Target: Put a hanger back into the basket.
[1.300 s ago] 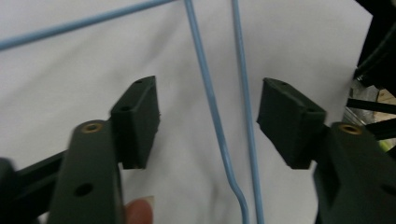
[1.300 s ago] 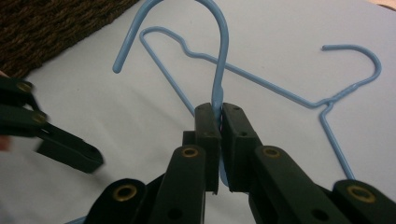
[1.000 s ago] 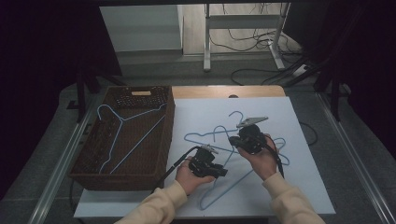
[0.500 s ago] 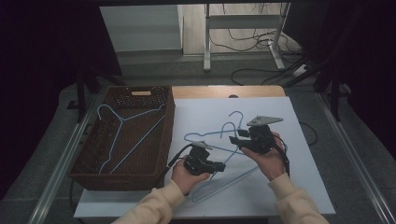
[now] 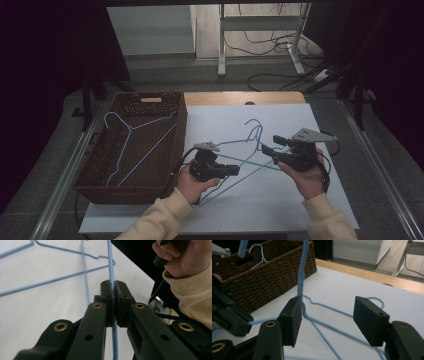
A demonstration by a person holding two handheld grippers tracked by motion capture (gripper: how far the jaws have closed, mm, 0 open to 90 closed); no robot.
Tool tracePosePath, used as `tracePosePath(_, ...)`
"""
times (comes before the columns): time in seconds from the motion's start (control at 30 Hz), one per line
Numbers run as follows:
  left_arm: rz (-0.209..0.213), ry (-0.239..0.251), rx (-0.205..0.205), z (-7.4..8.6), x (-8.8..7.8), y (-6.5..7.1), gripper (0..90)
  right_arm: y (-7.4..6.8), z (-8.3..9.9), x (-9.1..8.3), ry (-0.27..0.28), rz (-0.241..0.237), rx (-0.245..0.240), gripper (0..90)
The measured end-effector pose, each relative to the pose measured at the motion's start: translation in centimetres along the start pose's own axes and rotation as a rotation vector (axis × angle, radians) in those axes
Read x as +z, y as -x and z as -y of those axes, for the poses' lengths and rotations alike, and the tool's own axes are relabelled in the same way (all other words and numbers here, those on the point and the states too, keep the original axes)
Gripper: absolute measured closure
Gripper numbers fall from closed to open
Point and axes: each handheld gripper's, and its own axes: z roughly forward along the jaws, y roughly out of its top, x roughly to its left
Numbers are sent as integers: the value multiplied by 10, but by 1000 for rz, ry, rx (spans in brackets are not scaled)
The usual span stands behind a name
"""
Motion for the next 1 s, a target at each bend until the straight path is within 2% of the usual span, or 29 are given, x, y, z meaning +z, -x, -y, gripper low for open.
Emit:
tracePosePath(0.27, 6, 61, 0, -10, -24, 2, 865, 7, 6, -10, 15, -4, 15, 372)
tracePosePath(0.57, -17, 138, 38, -21, -64, 8, 865, 18, 20, -8, -27, 9, 47, 362)
tracePosePath(0.7, -27, 161, 56, -23, -84, 4, 865, 21, 23, -5, -45, 10, 49, 361)
tracePosePath(1.0, -72, 215, 59, -16, -124, -6, 865, 21, 27, -1, -77, 15, 41, 356)
